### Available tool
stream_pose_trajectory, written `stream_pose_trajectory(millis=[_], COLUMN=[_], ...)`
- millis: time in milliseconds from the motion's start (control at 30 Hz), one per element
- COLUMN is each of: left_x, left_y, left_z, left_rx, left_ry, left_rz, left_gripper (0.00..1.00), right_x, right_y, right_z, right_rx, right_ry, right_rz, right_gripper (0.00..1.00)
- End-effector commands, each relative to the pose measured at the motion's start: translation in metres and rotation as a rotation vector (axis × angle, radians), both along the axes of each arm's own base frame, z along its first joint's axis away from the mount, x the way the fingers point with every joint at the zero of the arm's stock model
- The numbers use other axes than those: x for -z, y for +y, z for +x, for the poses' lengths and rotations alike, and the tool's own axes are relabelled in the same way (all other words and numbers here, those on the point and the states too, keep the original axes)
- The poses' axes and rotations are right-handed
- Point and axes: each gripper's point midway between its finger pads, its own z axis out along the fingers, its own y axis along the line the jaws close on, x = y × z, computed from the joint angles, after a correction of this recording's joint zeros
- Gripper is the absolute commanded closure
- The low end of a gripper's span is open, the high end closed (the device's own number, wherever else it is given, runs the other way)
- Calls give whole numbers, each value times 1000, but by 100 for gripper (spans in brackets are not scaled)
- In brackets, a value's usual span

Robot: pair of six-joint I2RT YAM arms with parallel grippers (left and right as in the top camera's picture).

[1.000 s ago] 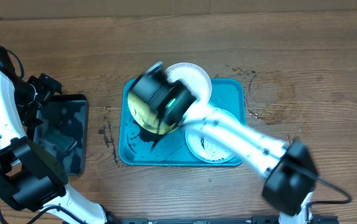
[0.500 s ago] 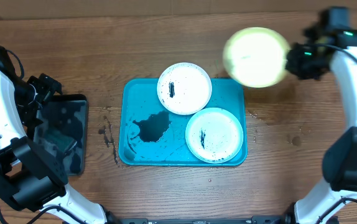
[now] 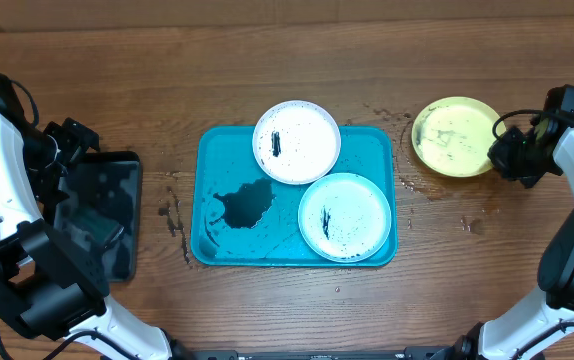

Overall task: Clean dirty plates on tray and stack at the side
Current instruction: 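Lift the yellow plate off the tray with the right gripper, then set the yellow plate on the table right of the tray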

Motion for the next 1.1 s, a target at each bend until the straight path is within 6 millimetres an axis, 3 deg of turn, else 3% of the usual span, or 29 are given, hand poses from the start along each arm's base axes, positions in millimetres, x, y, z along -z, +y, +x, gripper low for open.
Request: stream_pose_trajectory(millis=[0, 100, 267, 333, 400, 433, 500, 667, 767, 1067], left_x=[-8, -8, -8, -8, -8, -8, -8, -8, -8, -8], left_y=[0, 0, 0, 0, 0, 0, 0, 0, 0, 0], left_z=[4, 4, 4, 4, 4, 4, 4, 4, 4, 4], left_rx=[19, 19, 19, 19, 19, 19, 19, 19, 19, 19], left_ry=[-25, -25, -25, -25, -25, -25, -25, -25, -24, -25], left_rz=[8, 8, 8, 8, 8, 8, 8, 8, 9, 8], left_gripper=[0, 0, 0, 0, 0, 0, 0, 0, 0, 0], right_x=[-21, -42, -82, -99, -113, -113, -105, -67, -42, -6], right_y=[34, 66, 107, 137, 180, 192, 209, 251, 269, 305], right_z=[10, 15, 22, 26, 40, 46, 59, 65, 66, 66], right_rx=[-93, -185, -300, -387, -519, -562, -599, -665, -638, -707], right_ry=[-90, -143, -216, -274, -374, -402, -424, -387, -349, -341], right_rz=[133, 261, 255, 241, 210, 174, 25, -132, -132, -110], right_gripper=[83, 77, 64, 52, 48, 38, 22, 22, 28, 50])
